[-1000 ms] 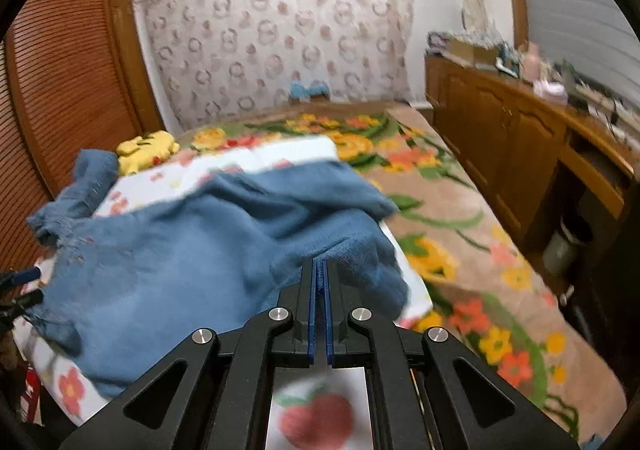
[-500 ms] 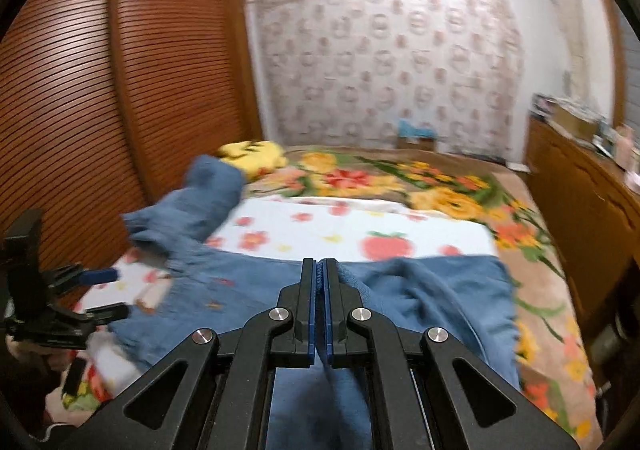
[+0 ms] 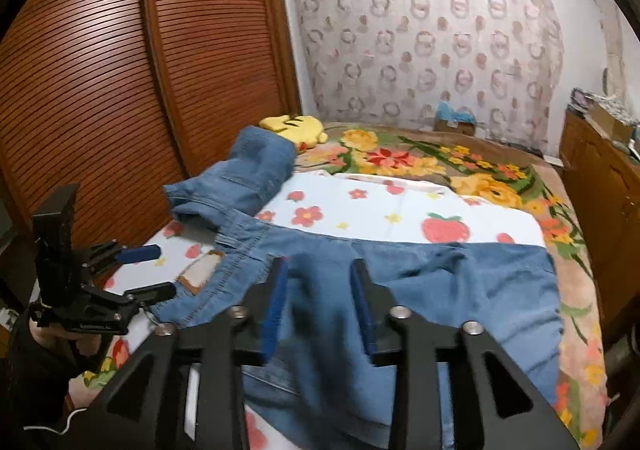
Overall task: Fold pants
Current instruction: 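Lower the leg onto the jeans and open the right gripper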
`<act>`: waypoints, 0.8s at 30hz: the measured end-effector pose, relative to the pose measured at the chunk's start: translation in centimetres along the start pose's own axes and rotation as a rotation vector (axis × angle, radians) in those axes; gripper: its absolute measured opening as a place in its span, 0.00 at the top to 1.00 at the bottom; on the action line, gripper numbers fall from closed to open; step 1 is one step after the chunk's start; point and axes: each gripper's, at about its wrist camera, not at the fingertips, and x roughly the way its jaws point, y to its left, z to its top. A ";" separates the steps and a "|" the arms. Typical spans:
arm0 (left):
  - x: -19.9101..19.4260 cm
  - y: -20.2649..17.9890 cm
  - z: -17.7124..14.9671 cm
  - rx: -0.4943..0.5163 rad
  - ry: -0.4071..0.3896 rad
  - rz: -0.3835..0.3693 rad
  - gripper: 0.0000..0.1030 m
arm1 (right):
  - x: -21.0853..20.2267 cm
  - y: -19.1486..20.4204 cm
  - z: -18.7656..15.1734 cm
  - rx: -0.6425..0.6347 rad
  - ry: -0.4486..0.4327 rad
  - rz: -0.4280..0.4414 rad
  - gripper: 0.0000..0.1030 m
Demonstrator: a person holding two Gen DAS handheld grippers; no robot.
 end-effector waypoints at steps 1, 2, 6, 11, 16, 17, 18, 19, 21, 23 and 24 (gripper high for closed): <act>0.1 -0.2 0.1 0.004 0.002 -0.004 0.26 | -0.6 0.0 -0.1 0.000 -0.004 -0.006 0.59; 0.2 -0.4 0.1 0.009 0.002 -0.008 0.26 | -1.0 -0.1 -0.2 -0.002 -0.011 -0.021 0.59; 1.0 -2.0 0.9 0.040 0.005 -0.034 0.26 | -1.6 -0.3 -1.4 0.010 -0.010 -0.088 0.57; 1.5 -4.3 1.8 0.084 0.001 -0.074 0.26 | -0.7 -1.1 -4.0 0.022 0.055 -0.202 0.54; 2.4 -7.0 2.6 0.140 0.004 -0.121 0.26 | 1.0 -2.6 -6.2 0.102 0.149 -0.198 0.54; 2.6 -7.3 2.6 0.145 0.008 -0.123 0.26 | 1.1 -2.6 -6.3 0.114 0.161 -0.198 0.54; 2.9 -7.7 2.6 0.150 0.013 -0.125 0.26 | 1.3 -2.7 -6.4 0.129 0.174 -0.196 0.54; 2.9 -7.8 2.5 0.151 0.015 -0.127 0.26 | 1.5 -2.5 -6.7 0.144 0.185 -0.191 0.54; 3.1 -8.0 2.4 0.148 0.023 -0.135 0.26 | 1.8 -2.2 -6.9 0.161 0.203 -0.183 0.54; 3.2 -8.1 2.2 0.145 0.030 -0.135 0.26 | 2.0 -1.9 -7.1 0.179 0.217 -0.168 0.54; 3.2 -8.1 2.1 0.144 0.031 -0.134 0.26 | 2.3 -1.5 -7.1 0.187 0.223 -0.158 0.54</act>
